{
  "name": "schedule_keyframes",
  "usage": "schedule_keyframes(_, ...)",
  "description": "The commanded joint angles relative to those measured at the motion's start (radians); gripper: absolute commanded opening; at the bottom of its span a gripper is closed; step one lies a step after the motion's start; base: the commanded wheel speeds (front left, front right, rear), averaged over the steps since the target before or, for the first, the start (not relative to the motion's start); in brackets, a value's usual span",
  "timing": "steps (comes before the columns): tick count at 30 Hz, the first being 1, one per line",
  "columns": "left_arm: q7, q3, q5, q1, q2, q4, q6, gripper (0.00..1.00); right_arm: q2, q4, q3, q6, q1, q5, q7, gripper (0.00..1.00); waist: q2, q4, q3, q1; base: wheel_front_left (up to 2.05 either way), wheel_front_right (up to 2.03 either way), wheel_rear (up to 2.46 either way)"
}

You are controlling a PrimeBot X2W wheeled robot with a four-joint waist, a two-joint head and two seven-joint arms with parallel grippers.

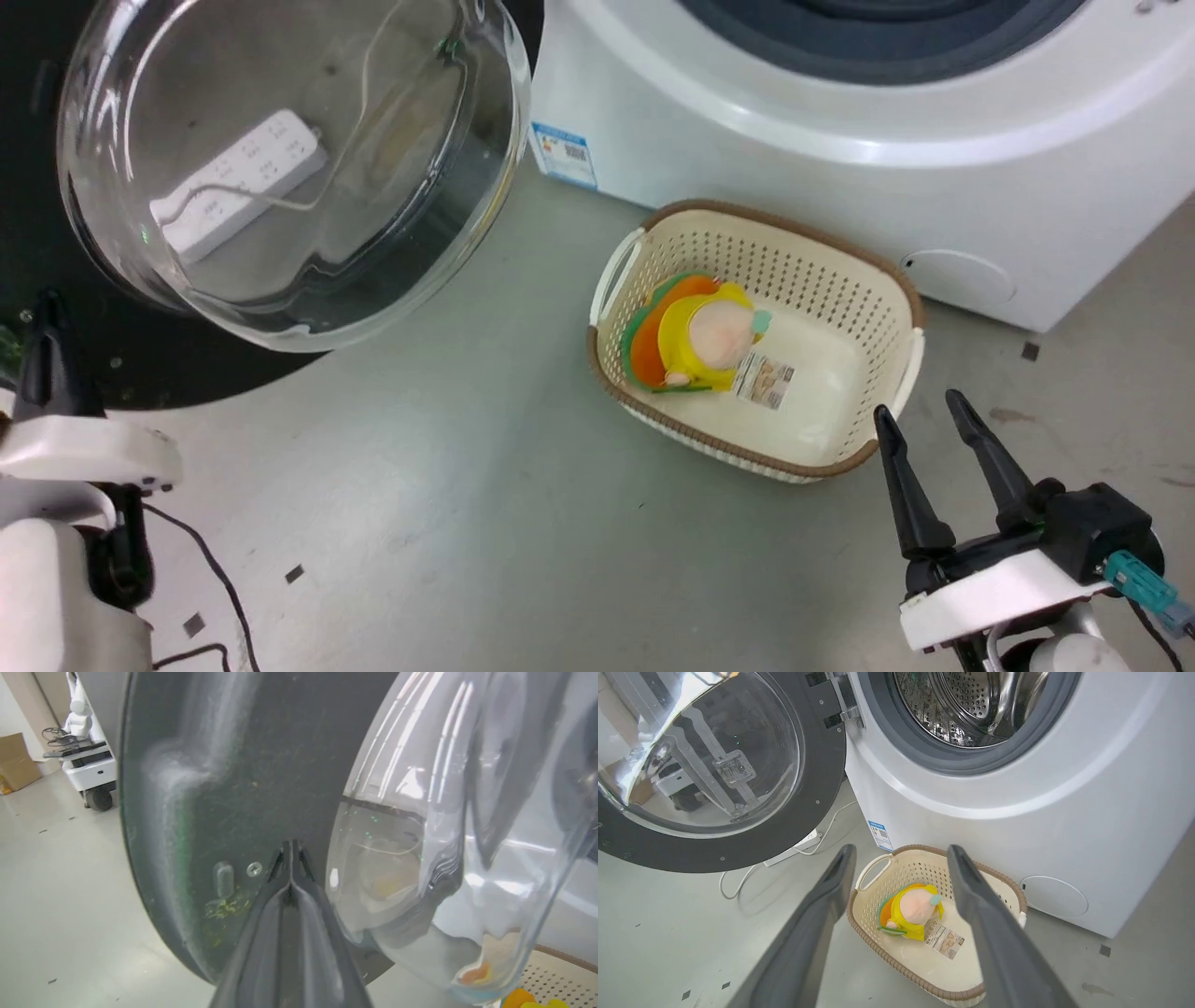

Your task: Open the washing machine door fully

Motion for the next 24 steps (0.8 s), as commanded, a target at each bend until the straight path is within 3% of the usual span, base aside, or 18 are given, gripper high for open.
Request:
schedule_keyframes(1, -0.005, 0.004, 0.009, 0.016, -0.008, -0.009, -0.005, 0.0, 0.004, 0.005, -0.002, 0.001, -0.019, 0.005, -0.008, 1.0, 0.0, -0.014, -0.022, -0.0001, 0.0, 0.0, 0.0)
schedule_keyframes(10, -0.005, -0.054, 0.101, 0.158, -0.127, -0.189, -0.066, 0.0, 0.043, 0.055, -0.089, 0.001, -0.005, -0.015, -0.04, 1.0, 0.0, -0.105, -0.172, -0.0001, 0.0, 0.0, 0.0)
schedule_keyframes(14, -0.005, -0.078, 0.084, 0.234, -0.193, -0.259, -0.08, 0.0, 0.058, 0.045, -0.122, 0.001, 0.011, -0.044, -0.042, 1.0, 0.0, -0.16, -0.226, -0.0001, 0.0, 0.0, 0.0)
schedule_keyframes(24, -0.005, -0.173, 0.166, 0.411, -0.235, -0.37, -0.045, 0.0, 0.072, 0.003, -0.105, 0.001, 0.074, -0.088, -0.043, 1.0, 0.0, -0.275, -0.284, -0.0001, 0.0, 0.0, 0.0)
